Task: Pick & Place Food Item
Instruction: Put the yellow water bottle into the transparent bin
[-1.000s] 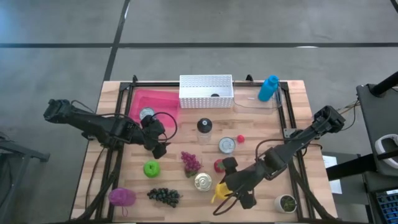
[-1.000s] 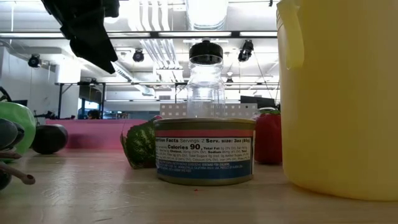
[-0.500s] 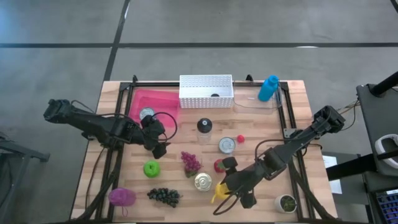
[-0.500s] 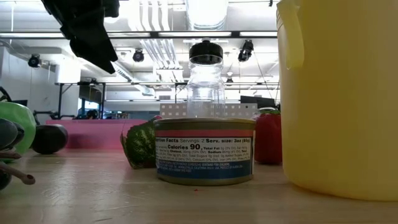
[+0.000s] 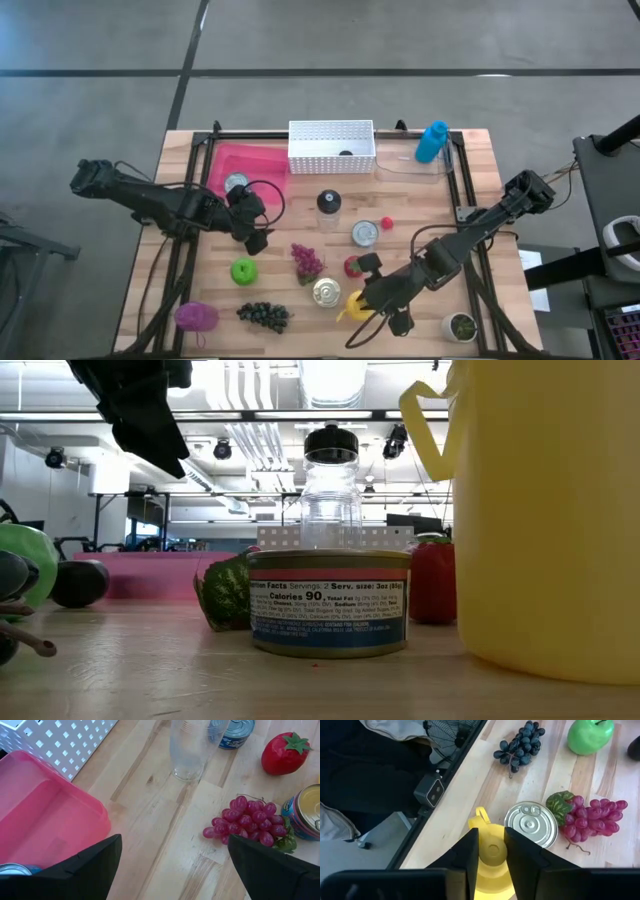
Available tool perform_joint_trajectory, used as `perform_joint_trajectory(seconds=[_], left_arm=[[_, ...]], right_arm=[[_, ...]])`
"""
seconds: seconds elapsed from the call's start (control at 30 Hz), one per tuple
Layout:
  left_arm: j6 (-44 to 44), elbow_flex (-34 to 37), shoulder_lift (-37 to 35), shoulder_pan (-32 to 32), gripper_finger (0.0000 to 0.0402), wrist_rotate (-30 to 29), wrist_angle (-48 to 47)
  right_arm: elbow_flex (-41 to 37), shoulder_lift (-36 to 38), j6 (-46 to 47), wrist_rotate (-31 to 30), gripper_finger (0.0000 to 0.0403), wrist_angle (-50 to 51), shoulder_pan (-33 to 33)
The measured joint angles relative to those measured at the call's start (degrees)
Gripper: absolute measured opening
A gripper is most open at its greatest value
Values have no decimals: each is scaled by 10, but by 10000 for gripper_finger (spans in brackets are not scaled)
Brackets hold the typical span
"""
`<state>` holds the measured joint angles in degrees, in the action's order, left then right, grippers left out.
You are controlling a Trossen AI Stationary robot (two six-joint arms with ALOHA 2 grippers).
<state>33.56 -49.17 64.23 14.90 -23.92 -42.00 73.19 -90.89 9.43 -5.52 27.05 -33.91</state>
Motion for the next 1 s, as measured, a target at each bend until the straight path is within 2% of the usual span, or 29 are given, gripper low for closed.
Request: perform_joint_trajectory(seconds=[0.13, 0.47, 0.73, 1.0], left_arm=[[0, 0, 0, 0, 361, 0, 0], [-43, 0, 0, 13, 369, 18, 0], [-124, 0, 0, 42, 371, 97, 15], [-226, 0, 0, 87, 363, 162, 94]], right_arm=[[-1, 0, 0, 0, 66, 0, 0], [-1, 0, 0, 0, 65, 0, 0], [-1, 0, 0, 0, 66, 1, 0], [-1, 0, 0, -1, 66, 1, 0]])
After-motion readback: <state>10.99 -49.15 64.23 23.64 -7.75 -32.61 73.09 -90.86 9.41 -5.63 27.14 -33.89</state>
